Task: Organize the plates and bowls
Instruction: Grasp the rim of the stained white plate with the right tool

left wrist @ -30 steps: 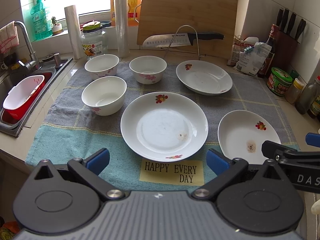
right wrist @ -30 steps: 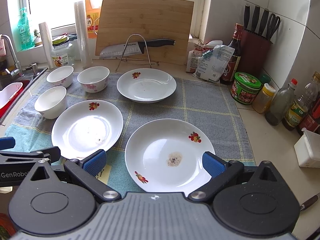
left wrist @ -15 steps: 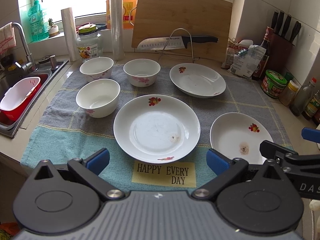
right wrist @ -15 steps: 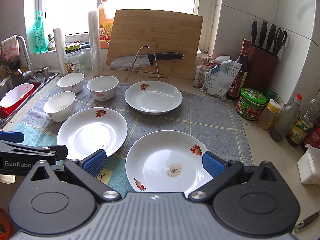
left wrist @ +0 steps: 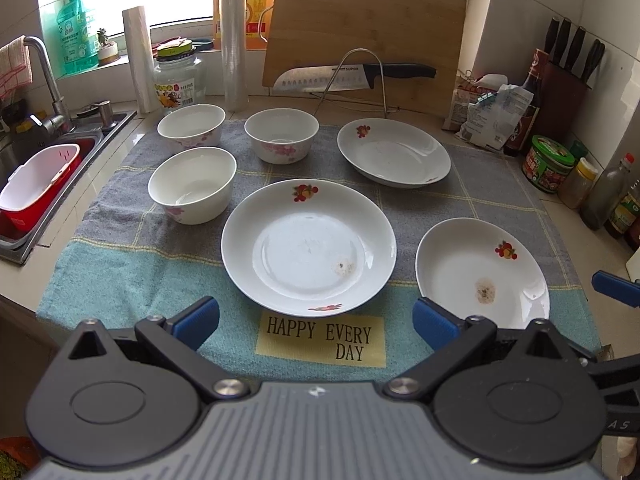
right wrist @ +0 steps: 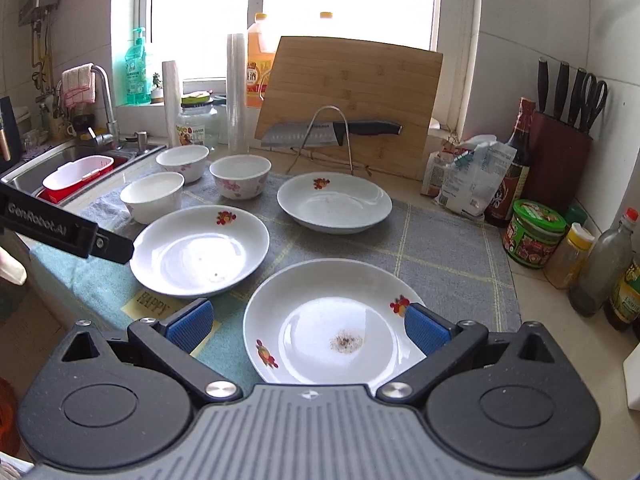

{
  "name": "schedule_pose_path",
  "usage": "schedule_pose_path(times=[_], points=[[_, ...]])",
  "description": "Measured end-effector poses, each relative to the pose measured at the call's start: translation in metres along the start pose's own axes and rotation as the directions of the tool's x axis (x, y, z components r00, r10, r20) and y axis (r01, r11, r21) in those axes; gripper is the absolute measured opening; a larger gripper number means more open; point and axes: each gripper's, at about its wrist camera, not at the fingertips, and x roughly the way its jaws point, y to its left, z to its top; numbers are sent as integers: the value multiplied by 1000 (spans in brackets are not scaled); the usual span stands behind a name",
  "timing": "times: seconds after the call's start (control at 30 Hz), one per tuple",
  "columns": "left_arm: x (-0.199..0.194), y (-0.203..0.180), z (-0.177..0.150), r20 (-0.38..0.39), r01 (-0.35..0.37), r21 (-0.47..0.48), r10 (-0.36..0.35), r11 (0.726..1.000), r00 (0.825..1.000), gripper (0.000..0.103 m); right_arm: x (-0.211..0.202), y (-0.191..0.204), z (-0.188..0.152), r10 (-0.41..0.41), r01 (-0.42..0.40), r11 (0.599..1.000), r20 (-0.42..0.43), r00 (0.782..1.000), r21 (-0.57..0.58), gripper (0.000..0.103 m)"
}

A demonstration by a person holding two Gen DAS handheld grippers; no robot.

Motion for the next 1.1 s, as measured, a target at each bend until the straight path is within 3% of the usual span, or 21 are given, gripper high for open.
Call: schedule_pose_path(times=[0.2, 0.57, 1.1], points=[[5, -8, -2, -19, -4, 15, 4, 1000, 1000, 102, 17, -15, -35, 44, -41, 998, -69, 997, 50, 103], [11, -17, -3, -48, -26, 19, 26, 999, 998, 102, 62, -39, -77, 31, -13, 996, -194, 980, 93, 103], [16, -13, -4, -75, -81, -14, 80, 997, 994, 102, 91, -41, -71, 63, -66, 998, -165, 984, -14, 103]])
